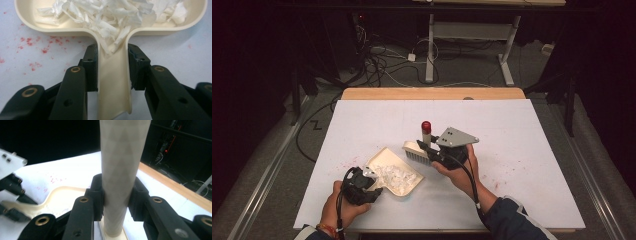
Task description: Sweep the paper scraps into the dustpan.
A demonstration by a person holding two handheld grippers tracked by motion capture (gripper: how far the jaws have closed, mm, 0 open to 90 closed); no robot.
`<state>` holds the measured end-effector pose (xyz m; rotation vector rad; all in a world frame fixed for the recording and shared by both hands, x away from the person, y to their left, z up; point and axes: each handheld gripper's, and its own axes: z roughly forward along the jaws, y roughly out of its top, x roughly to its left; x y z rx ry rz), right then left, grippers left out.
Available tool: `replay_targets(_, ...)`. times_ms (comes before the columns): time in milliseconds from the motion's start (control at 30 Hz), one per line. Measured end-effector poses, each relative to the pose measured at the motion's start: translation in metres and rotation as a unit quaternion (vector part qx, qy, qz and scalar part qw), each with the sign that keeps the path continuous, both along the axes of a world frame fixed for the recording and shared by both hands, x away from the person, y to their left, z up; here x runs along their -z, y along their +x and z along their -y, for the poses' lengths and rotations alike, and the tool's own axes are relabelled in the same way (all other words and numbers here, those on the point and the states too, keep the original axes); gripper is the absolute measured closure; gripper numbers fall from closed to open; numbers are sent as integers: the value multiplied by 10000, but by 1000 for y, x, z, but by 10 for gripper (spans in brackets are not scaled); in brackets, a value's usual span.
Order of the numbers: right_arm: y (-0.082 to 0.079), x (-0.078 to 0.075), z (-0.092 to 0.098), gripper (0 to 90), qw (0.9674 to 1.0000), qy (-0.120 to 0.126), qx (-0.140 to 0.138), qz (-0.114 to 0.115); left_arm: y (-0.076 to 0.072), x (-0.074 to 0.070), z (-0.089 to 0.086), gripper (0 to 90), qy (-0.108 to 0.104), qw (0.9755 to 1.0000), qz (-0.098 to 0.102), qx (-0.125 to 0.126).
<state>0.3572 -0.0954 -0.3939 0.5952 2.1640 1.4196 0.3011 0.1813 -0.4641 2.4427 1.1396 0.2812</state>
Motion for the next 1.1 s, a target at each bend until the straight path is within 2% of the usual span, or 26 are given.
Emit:
replay_targets(200,-20,4,6,705,9999,99,39,-69,1,0,1,634,-26,10000,-43,-65)
replay_targets(333,-32,5,-10,704,9998,161,-42,-113,1,-2,5,634,52,9999,-7,-112)
replay_targets(433,-38,5,-24,704,9993,249,-211,-184,1,-2,7,634,23,9999,33,-135)
replay_targets(500,-41,5,-32,704,9992,188,-319,-156,2,-2,7,634,20,9999,36,-124)
replay_targets(600,-40,4,-36,704,9993,160,-319,-136,3,-3,5,634,-80,9999,15,-142)
replay_targets(700,-34,1,-30,704,9994,234,-222,-117,3,-3,4,634,-154,9996,-7,-221)
replay_targets(900,-22,-14,-4,703,9989,470,9,-73,6,-3,5,634,-137,9996,20,-241)
replay_targets(1100,-11,-24,26,703,9984,499,244,-37,9,-1,6,634,-138,9995,19,-274)
